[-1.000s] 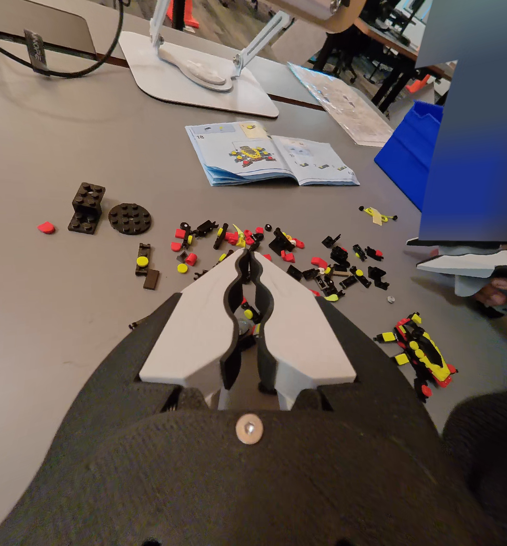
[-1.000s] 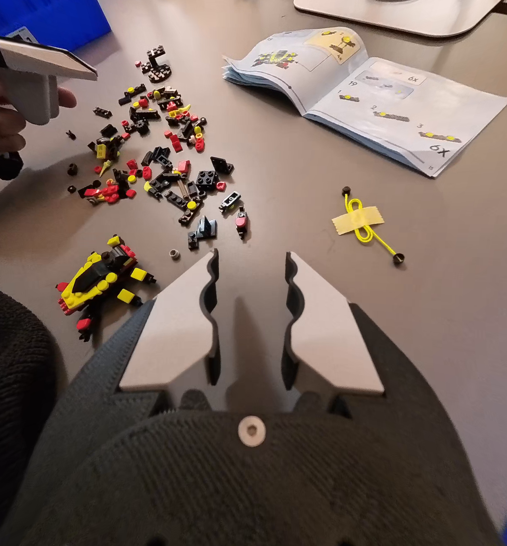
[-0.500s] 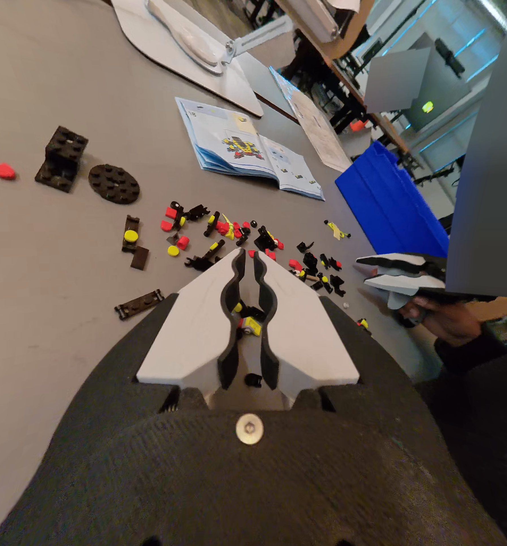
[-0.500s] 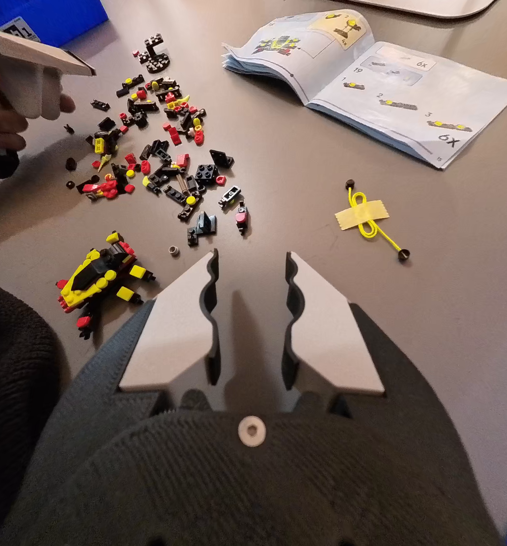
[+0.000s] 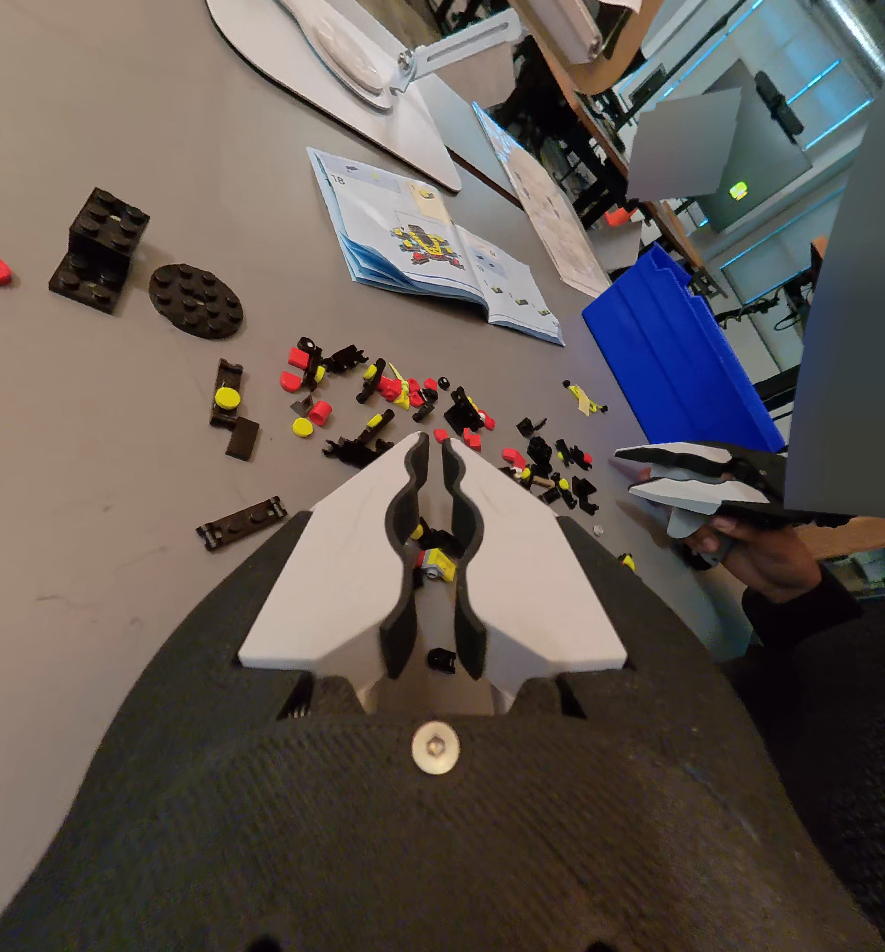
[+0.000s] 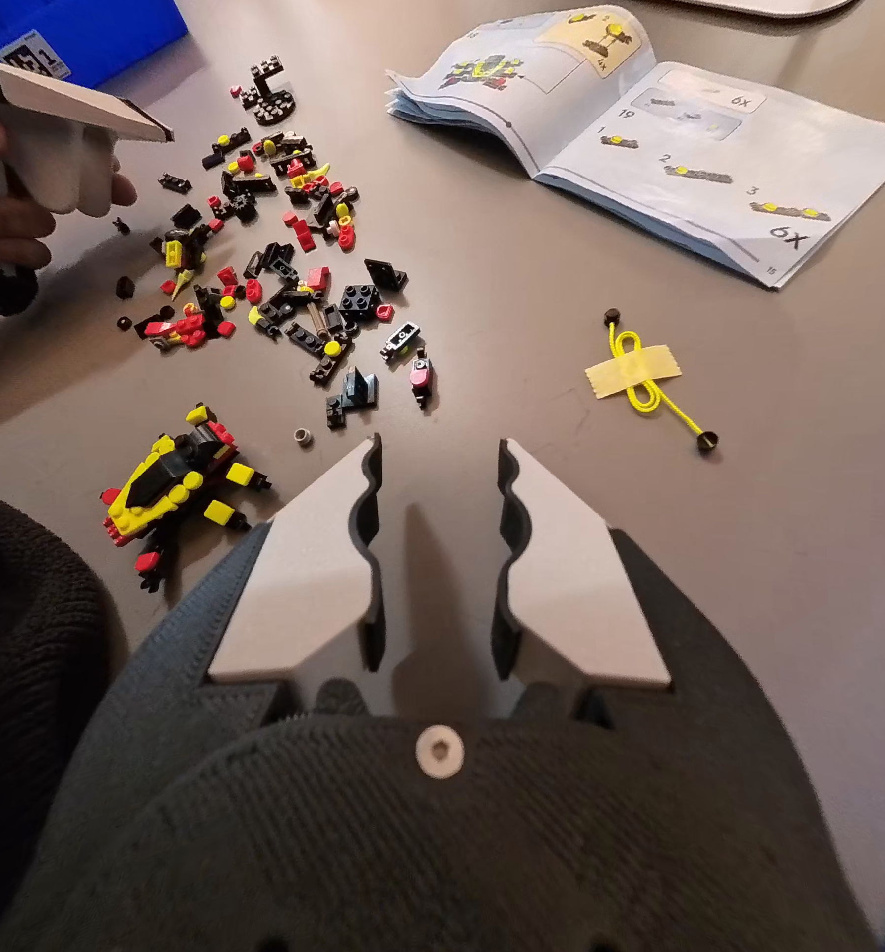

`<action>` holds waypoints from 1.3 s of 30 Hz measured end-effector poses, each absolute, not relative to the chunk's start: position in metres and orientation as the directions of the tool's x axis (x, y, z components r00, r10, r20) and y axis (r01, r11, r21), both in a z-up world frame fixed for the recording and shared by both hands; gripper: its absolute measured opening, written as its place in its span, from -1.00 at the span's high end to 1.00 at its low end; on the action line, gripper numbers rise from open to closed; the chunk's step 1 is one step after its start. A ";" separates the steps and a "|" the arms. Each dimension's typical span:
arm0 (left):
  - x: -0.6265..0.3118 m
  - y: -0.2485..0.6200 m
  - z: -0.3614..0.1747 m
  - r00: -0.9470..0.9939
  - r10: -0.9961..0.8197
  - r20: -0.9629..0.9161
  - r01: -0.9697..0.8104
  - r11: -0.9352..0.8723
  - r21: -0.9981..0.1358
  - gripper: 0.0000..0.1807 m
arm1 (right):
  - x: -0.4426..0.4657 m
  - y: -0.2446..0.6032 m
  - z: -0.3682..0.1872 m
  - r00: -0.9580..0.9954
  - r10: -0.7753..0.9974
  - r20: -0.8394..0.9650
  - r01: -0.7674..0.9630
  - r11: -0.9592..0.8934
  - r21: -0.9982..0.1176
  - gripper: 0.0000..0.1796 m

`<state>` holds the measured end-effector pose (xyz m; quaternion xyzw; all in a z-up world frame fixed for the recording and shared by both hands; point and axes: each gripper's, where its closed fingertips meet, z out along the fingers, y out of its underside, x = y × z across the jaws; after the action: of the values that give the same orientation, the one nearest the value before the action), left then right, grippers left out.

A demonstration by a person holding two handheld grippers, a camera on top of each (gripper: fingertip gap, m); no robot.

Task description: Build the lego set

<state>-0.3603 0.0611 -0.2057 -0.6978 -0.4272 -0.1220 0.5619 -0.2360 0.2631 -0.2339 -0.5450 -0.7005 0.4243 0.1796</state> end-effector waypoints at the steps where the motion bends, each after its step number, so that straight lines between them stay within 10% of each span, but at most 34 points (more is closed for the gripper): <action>1: -0.361 0.060 -0.206 0.599 0.459 0.656 0.737 0.003 -0.676 0.99 | -0.236 0.263 -0.234 -0.342 0.916 -0.211 0.612 0.046 -0.790 0.51; 39: -0.361 0.062 -0.211 0.569 0.455 0.685 0.769 0.001 -0.639 0.96 | -0.236 0.263 -0.237 -0.337 0.911 -0.237 0.632 0.033 -0.774 0.51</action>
<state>-0.3608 0.0625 -0.2112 -0.6921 -0.4419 -0.1421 0.5527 -0.2363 0.2630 -0.2370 -0.5518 -0.6994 0.4233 0.1646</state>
